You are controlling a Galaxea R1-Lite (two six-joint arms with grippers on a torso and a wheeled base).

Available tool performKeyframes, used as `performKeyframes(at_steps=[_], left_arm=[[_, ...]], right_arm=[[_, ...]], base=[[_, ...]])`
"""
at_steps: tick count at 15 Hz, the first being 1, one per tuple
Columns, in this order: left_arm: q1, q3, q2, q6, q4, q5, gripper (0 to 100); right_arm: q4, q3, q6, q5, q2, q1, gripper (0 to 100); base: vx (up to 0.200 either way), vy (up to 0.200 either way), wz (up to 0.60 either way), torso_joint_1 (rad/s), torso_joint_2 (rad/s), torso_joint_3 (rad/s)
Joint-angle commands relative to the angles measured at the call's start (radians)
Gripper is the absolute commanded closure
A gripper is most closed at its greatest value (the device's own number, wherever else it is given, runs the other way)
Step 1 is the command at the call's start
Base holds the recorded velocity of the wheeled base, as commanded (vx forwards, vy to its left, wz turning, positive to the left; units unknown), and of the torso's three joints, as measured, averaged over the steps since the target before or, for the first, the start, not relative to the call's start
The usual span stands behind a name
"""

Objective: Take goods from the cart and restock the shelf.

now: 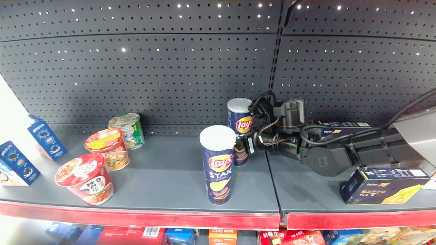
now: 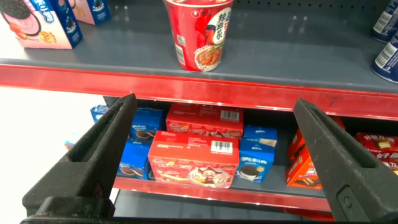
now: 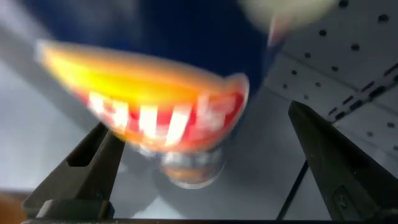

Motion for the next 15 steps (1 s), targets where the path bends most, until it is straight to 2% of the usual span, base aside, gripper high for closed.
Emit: performKeyframes(at_steps=[1,9,15], left_arm=[[0.0,0.0,0.001,0.0,0.0,0.0,0],[0.0,0.0,0.001,0.0,0.0,0.0,0],[0.0,0.0,0.001,0.0,0.0,0.0,0]], right_arm=[[0.01,-0.034,0.002,-0.003,0.034,0.002,0],[0.065,-0.097,0.022,-0.05,0.066,0.004,0],[0.066,-0.06,0.086,-0.125,0.023,0.079,0]], base=[[0.0,0.0,0.0,0.0,0.0,0.0],[0.0,0.0,0.0,0.0,0.0,0.0],[0.0,0.0,0.0,0.0,0.0,0.0]])
